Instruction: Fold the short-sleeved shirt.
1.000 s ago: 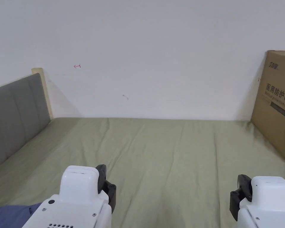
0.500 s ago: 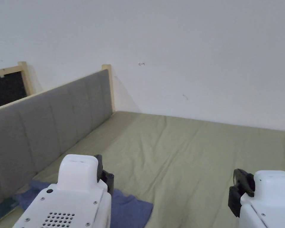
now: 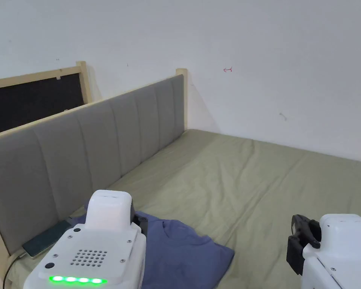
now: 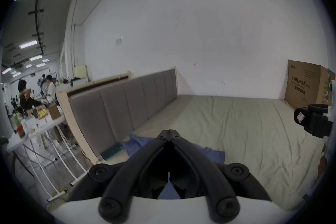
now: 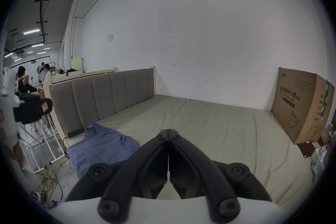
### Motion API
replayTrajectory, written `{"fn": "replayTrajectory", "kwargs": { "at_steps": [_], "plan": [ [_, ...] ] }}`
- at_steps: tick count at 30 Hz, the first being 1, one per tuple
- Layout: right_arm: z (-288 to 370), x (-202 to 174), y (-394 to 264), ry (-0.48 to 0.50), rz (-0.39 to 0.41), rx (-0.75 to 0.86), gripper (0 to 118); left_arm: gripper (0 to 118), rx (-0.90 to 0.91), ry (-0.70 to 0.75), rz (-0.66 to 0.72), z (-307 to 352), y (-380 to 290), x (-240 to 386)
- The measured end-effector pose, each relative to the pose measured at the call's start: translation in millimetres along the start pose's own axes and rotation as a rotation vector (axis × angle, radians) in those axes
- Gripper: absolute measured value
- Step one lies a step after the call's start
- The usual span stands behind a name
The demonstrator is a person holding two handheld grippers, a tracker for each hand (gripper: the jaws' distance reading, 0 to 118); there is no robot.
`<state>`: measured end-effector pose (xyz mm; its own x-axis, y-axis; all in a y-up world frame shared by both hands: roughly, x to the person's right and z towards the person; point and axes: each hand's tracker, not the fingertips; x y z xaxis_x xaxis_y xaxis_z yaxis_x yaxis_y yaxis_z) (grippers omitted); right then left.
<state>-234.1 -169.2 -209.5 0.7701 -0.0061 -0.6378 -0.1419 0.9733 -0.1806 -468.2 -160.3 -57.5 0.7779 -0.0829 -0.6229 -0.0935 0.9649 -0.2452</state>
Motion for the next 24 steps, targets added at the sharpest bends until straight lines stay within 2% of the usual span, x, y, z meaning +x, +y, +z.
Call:
{"fn": "replayTrajectory", "kwargs": {
  "at_steps": [3,8,10,11,12,13,14,15,17,18,24],
  "plan": [
    [-5,6,-6,-0.010,-0.005,-0.026,0,0,-0.126,-0.042,0.055,-51,-21,1],
    [-14,16,-20,-0.019,-0.009,-0.084,0,0,-0.549,-0.140,0.144,-180,-89,4],
    [-18,21,-25,-0.023,0.000,-0.109,0,0,-0.673,-0.173,0.143,-210,-114,8],
    [-20,23,-27,-0.027,0.005,-0.120,0,1,-0.721,-0.201,0.188,-219,-122,9],
    [-23,24,-30,-0.030,0.009,-0.131,0,15,-0.748,-0.213,0.193,-225,-127,12],
    [-26,27,-32,-0.029,0.010,-0.146,0,55,-0.759,-0.203,0.171,-230,-130,15],
    [-29,30,-34,-0.023,0.009,-0.161,0,55,-0.758,-0.183,0.160,-229,-132,19],
    [-32,32,-36,-0.019,0.007,-0.174,0,66,-0.763,-0.171,0.142,-233,-133,21],
    [-36,32,-40,-0.017,0.010,-0.189,0,105,-0.755,-0.177,0.155,-236,-129,21],
    [-37,33,-42,-0.017,0.014,-0.195,0,112,-0.741,-0.185,0.165,-237,-130,19],
    [-46,31,-53,-0.004,0.016,-0.246,0,113,-0.795,-0.126,0.101,-266,-139,34]
  ]
}}
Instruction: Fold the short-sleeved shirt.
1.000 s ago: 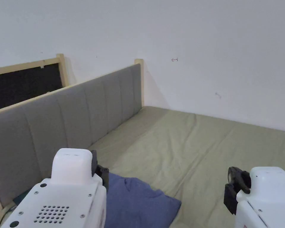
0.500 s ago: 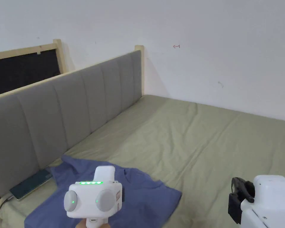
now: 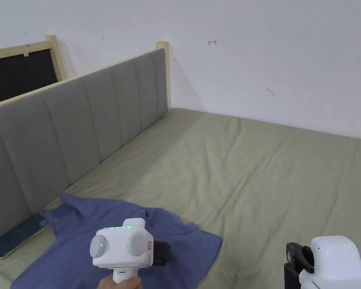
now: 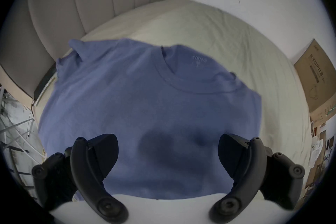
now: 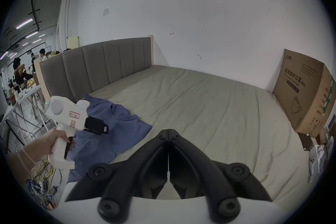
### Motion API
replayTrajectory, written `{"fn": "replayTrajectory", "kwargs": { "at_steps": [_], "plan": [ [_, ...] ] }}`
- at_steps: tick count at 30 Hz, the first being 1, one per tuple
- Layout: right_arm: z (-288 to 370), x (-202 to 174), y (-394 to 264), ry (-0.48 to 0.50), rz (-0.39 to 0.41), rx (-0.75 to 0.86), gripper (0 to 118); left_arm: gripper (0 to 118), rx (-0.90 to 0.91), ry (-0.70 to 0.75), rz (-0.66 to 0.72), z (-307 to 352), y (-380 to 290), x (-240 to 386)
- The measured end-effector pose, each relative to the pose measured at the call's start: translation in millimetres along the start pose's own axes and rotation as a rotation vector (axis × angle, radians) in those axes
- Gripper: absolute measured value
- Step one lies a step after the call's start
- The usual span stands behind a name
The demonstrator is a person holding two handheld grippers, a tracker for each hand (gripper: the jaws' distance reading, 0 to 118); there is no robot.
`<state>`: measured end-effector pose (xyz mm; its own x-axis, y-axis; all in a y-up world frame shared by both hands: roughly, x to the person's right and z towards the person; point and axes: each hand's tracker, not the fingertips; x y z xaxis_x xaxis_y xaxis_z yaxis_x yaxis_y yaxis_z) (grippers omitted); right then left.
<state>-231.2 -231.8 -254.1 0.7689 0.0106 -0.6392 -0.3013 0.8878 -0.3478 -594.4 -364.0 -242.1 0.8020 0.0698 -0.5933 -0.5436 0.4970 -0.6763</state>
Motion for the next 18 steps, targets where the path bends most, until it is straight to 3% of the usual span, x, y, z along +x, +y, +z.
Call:
{"fn": "replayTrajectory", "kwargs": {
  "at_steps": [1,2,3,4,5,6,8,10,11,12,18],
  "plan": [
    [0,0,-2,0.001,-0.001,-0.004,0,108,-0.055,-0.015,0.003,-13,-1,1],
    [-1,1,-3,0.000,-0.002,-0.008,0,95,-0.126,-0.059,0.026,-29,-7,-2],
    [-1,2,-3,0.000,-0.003,-0.013,0,93,-0.148,-0.006,0.035,-35,-14,1],
    [-1,3,-4,0.000,-0.005,-0.017,0,91,-0.042,0.012,-0.004,-28,-16,4],
    [-2,5,-4,-0.001,-0.006,-0.019,0,85,-0.065,0.021,-0.002,-22,-13,8],
    [-2,7,-5,-0.004,-0.009,-0.020,0,71,-0.058,0.035,-0.016,-18,-12,10],
    [-1,9,-5,-0.010,-0.021,-0.025,0,0,-0.025,0.091,-0.011,-12,-9,10],
    [1,11,-6,-0.012,-0.034,-0.032,0,0,-0.041,0.150,0.043,-14,-5,-2],
    [4,11,-6,-0.015,-0.041,-0.031,0,0,-0.070,0.056,0.123,-16,-5,-8],
    [6,11,-6,-0.015,-0.043,-0.030,0,0,-0.073,0.050,0.143,-14,-4,-11],
    [17,20,-3,-0.028,-0.043,-0.015,0,0,-0.029,-0.005,0.151,17,5,-19]
  ]
}}
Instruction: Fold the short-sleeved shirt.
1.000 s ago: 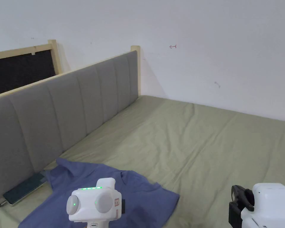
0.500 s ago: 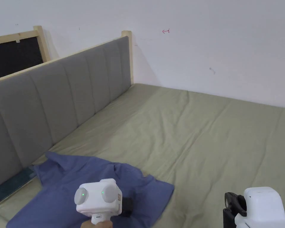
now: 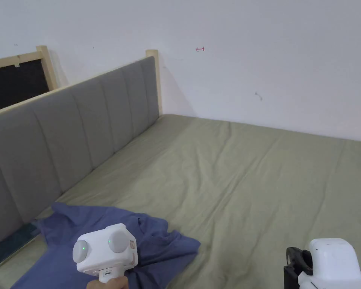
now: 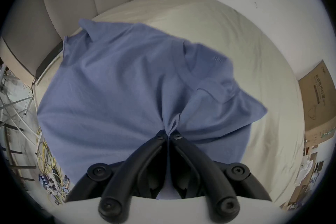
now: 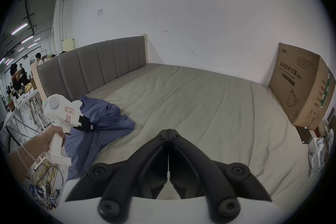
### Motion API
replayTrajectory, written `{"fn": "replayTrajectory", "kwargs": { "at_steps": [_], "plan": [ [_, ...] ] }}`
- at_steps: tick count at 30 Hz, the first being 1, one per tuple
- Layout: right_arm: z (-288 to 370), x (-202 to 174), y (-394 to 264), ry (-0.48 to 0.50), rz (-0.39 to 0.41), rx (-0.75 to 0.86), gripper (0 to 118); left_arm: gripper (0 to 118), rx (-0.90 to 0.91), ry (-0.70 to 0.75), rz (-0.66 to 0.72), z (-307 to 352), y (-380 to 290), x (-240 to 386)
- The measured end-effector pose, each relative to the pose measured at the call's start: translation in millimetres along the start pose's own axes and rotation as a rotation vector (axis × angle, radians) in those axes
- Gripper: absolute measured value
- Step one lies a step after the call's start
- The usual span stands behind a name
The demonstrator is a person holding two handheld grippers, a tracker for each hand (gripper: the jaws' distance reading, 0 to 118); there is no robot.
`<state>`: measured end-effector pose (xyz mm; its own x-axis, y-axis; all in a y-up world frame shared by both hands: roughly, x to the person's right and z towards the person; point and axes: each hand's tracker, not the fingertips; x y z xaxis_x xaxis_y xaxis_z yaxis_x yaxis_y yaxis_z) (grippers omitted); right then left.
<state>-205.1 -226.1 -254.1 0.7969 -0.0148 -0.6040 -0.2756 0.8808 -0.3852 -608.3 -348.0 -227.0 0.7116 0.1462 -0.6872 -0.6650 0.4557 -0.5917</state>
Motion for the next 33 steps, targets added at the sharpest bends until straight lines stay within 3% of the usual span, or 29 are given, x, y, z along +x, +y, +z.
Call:
{"fn": "replayTrajectory", "kwargs": {
  "at_steps": [9,14,22,26,30,33],
  "plan": [
    [26,27,10,-0.055,-0.052,0.051,0,0,0.185,-0.149,0.043,103,40,17],
    [43,46,15,-0.114,-0.084,0.084,0,0,0.300,-0.266,-0.123,164,48,76],
    [84,97,19,-0.248,-0.175,0.153,0,0,0.374,-0.651,-0.451,254,10,233],
    [115,140,9,-0.384,-0.194,0.185,0,0,0.318,-0.873,-0.551,279,-30,311],
    [147,177,-10,-0.508,-0.273,0.166,0,0,0.235,-0.901,-0.665,262,-93,373],
    [161,208,-35,-0.578,-0.373,0.130,0,0,0.026,-0.882,-0.706,207,-150,409]
  ]
}}
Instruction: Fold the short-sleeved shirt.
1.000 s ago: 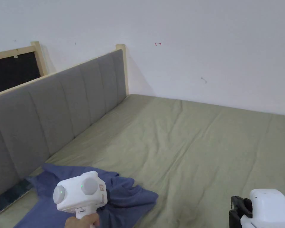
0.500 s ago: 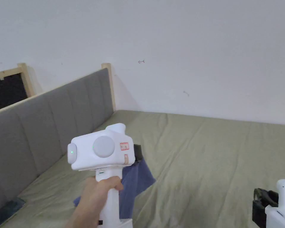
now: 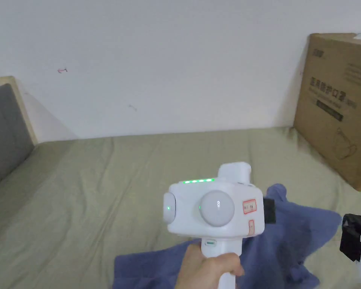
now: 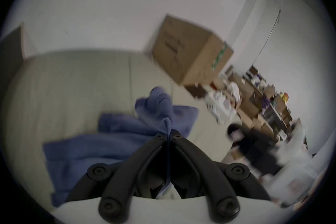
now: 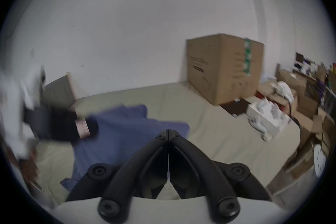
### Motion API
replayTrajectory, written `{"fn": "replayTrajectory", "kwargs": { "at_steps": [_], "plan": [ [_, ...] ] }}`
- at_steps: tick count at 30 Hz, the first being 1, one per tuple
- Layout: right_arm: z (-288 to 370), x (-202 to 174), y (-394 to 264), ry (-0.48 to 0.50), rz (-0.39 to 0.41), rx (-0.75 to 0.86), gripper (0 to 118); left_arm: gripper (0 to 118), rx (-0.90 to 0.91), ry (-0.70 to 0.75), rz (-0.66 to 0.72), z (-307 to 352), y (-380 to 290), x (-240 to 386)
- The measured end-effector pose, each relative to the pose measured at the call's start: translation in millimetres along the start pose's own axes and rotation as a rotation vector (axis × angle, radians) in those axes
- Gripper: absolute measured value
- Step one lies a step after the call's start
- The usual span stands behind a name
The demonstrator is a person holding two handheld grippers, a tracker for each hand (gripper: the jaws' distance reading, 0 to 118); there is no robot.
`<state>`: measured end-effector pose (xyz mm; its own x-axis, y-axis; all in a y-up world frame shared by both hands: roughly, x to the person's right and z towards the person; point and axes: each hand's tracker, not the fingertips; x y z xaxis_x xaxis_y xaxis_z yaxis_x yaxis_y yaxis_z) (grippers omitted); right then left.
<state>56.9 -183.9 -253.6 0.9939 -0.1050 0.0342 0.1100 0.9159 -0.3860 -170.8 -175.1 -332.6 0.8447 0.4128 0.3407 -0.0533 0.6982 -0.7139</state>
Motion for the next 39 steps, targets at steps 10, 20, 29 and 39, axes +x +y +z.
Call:
{"fn": "replayTrajectory", "kwargs": {
  "at_steps": [10,20,29,39],
  "plan": [
    [-21,37,-52,-0.111,-0.036,-0.202,0,57,-0.439,0.141,-0.018,-137,-147,-16],
    [-37,2,-50,-0.007,0.032,-0.222,0,40,-0.173,0.189,0.009,-54,-84,-42],
    [-49,-35,-59,0.088,0.080,-0.261,0,0,-0.163,0.392,0.153,2,-113,-122],
    [-77,-40,-64,0.108,0.102,-0.306,0,99,-0.120,0.522,0.192,17,-46,-223]
  ]
}}
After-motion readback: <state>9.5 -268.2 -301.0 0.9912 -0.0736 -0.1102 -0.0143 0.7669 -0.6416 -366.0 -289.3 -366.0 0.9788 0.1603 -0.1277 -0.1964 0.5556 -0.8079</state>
